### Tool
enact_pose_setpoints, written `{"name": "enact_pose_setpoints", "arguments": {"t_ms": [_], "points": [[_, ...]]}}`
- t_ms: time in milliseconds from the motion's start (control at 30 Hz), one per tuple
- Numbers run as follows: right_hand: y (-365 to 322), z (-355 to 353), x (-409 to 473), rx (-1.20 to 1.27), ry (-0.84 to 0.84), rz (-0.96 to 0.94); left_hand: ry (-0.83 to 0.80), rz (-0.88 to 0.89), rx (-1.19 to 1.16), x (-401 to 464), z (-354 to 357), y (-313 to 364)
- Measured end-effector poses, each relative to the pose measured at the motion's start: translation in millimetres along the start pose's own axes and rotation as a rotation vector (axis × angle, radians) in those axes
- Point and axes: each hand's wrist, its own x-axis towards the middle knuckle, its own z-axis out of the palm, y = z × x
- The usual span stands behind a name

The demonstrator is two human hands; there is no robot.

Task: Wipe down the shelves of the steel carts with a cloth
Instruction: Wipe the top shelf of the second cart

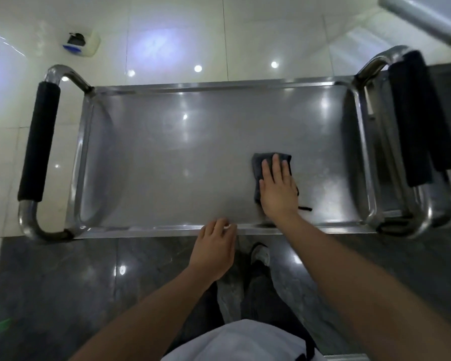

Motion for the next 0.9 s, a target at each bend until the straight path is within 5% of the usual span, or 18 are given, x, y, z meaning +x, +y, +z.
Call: {"name": "enact_pose_setpoints", "arguments": {"t_ms": [433,900], "points": [[62.8,28.8,-79.6,-0.076,-0.002,-0.078,-0.022,0.070,0.028,30.1,15.4,49.5],[58.6,-40.7,76.9,0.004,0.037,-0.002,0.037,0.009,0.010,29.2,35.1,58.2]]}}
